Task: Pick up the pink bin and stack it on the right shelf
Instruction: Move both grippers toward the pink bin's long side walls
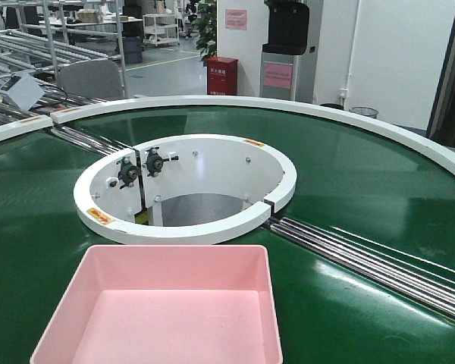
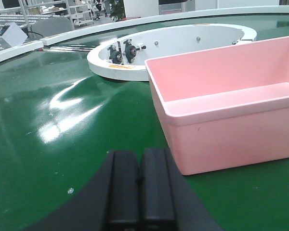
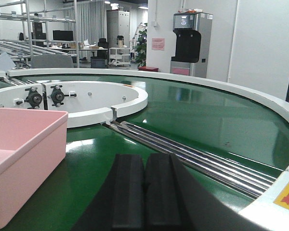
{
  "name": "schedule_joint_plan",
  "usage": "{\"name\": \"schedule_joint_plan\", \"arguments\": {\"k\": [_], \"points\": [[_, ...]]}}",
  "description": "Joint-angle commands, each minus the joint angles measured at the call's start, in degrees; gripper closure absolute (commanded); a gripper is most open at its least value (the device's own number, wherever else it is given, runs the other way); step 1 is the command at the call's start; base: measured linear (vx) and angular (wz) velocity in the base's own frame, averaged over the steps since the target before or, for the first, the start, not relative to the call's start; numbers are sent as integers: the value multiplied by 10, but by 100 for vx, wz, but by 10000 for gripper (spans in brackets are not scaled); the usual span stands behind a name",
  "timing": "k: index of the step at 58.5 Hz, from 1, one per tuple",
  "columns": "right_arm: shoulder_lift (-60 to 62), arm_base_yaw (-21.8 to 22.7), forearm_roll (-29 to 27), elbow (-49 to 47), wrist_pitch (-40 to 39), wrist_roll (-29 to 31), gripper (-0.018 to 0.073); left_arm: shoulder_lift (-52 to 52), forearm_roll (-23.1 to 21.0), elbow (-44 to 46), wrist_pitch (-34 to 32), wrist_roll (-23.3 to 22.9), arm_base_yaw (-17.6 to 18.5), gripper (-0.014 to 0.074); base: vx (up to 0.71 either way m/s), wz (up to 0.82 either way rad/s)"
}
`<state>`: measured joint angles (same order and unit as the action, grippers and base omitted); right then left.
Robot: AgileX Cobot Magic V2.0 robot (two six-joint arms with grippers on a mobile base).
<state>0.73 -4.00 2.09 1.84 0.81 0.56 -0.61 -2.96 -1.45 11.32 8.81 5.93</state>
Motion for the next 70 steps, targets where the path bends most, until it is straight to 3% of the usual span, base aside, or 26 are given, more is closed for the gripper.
{"name": "schedule_joint_plan", "arguments": {"k": [1, 35, 44, 51, 55, 59, 64, 70], "points": [[7, 2, 5, 0, -49, 5, 568, -9, -3, -10, -44, -4, -1, 604, 0, 0], [7, 2, 5, 0, -49, 5, 568, -9, 1, -10, -51, 1, -1, 604, 0, 0], [7, 2, 5, 0, -65, 5, 568, -9, 1, -10, -110, 3, -1, 604, 0, 0], [7, 2, 5, 0, -139, 4, 568, -9, 0, -3, -196, -3, -1, 604, 0, 0], [7, 2, 3, -4, -207, -2, 568, -9, -21, -3, -295, -39, -1, 604, 0, 0], [7, 2, -4, -39, -242, -6, 568, -9, -51, 19, -353, -88, -1, 604, 0, 0], [-10, 2, -21, -121, -171, -9, 568, -2, -64, 81, -322, -96, -1, 604, 0, 0], [-90, 2, -21, -268, -56, 11, 568, 55, -61, 206, -217, -49, -1, 604, 0, 0]]}}
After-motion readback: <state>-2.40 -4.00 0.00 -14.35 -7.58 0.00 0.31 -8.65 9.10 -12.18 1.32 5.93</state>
